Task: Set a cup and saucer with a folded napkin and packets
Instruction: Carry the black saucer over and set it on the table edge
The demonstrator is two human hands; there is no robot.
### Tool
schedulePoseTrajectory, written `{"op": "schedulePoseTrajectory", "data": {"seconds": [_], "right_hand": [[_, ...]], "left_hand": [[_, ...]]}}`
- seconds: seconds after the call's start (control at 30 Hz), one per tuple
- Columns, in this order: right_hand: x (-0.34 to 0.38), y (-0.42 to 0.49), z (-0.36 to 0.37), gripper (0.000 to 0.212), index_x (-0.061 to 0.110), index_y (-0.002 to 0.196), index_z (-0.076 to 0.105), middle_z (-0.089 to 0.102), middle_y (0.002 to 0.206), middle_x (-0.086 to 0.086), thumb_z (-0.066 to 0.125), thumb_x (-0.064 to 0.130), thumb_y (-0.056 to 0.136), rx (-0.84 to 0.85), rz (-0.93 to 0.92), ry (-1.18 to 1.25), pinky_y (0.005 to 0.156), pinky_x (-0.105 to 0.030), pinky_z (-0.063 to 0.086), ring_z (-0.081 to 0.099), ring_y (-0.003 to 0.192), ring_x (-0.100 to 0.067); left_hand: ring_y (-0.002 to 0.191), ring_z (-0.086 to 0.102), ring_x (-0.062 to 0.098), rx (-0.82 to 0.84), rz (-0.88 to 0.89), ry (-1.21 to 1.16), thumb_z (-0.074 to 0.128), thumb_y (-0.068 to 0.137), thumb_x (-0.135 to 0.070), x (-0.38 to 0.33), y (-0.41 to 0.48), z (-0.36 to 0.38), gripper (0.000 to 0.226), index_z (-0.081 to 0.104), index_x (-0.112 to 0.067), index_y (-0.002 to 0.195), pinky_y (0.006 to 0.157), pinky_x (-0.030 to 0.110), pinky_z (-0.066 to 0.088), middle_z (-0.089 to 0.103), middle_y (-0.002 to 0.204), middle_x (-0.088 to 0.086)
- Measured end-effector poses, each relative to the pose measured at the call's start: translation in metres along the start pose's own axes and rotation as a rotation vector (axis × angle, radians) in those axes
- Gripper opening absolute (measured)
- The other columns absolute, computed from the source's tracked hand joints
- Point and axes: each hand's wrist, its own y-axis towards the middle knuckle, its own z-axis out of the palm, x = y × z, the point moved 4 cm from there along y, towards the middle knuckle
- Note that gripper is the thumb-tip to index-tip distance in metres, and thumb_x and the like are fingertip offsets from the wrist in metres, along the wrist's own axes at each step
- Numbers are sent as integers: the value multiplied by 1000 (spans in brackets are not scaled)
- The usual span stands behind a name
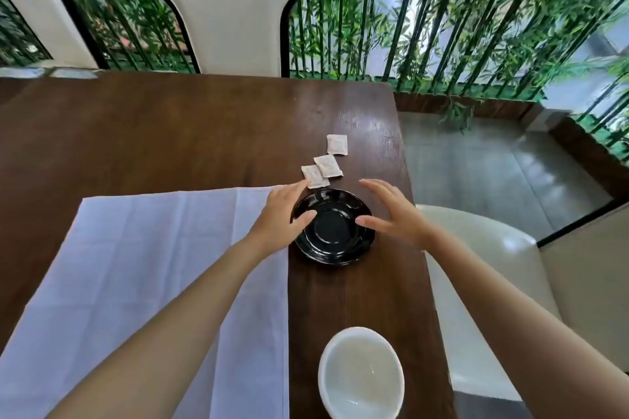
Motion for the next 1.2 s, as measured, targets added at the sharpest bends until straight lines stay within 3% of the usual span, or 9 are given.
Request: {"op": "schedulePoseTrajectory", "data": {"seconds": [0.17, 0.47, 0.63, 0.8, 0.97, 1.03, 1.13, 1.2], "right_hand": [[-16, -3, 18, 83, 30, 145, 22, 23, 154, 4, 65, 50, 78, 73, 48, -22, 116, -40, 21, 18, 142, -19], [-33, -10, 41, 90, 33, 147, 11, 6, 158, 10, 64, 53, 77, 107, 85, -9, 117, -40, 20, 10, 145, -16], [-31, -10, 37, 86, 33, 147, 12, 19, 155, 7, 63, 51, 80, 71, 77, -64, 114, -43, 21, 13, 139, -19], [-28, -6, 36, 81, 29, 147, 14, 23, 152, 7, 63, 40, 84, 100, 89, -33, 109, -29, 24, 22, 137, -17], [-20, 2, 35, 74, 22, 147, 21, 27, 152, 3, 63, 19, 86, 47, 139, 37, 104, -18, 21, 30, 137, -16], [-15, 5, 34, 75, 20, 146, 24, 30, 150, 0, 64, 11, 84, 18, 170, 40, 102, -20, 22, 32, 136, -19], [-7, 9, 28, 76, 18, 146, 26, 32, 150, -3, 65, 6, 82, 12, 214, 53, 105, -22, 23, 33, 136, -21], [1, 12, 19, 78, 18, 146, 25, 33, 149, -5, 65, 4, 81, 4, 225, 60, 109, -27, 26, 34, 135, -23]], "left_hand": [[135, 25, 21, 34, -91, 3, 58, 88, -33, 14, -7, 14, 66, 25, -25, 144, 106, 33, 24, 37, 146, 3], [139, 20, 23, 67, -210, 43, 66, 83, -32, 34, -13, 26, 81, 20, -14, 146, 111, 38, 24, 29, 152, 5], [131, 30, 26, 50, -255, 29, 68, 81, -26, 34, -11, 29, 74, 29, -14, 143, 105, 38, 31, 42, 140, 10], [113, 49, 23, 44, -294, -81, 70, 77, -18, 31, -8, 29, 68, 37, -18, 136, 84, 25, 37, 52, 129, 12], [94, 51, 13, -46, -368, -201, 71, 74, -6, 24, -10, 26, 63, 45, -15, 131, 66, 12, 36, 57, 115, 2], [93, 51, 14, -69, -421, -245, 70, 74, -3, 22, -10, 24, 65, 44, -16, 132, 69, 16, 43, 58, 120, 5], [107, 53, 24, -89, -489, -310, 67, 75, 0, 16, -10, 16, 68, 41, -17, 135, 81, 35, 54, 55, 127, 10], [110, 54, 28, -106, -504, -383, 65, 74, 4, 10, -9, 6, 70, 41, -18, 136, 71, 35, 57, 52, 128, 12]]}}
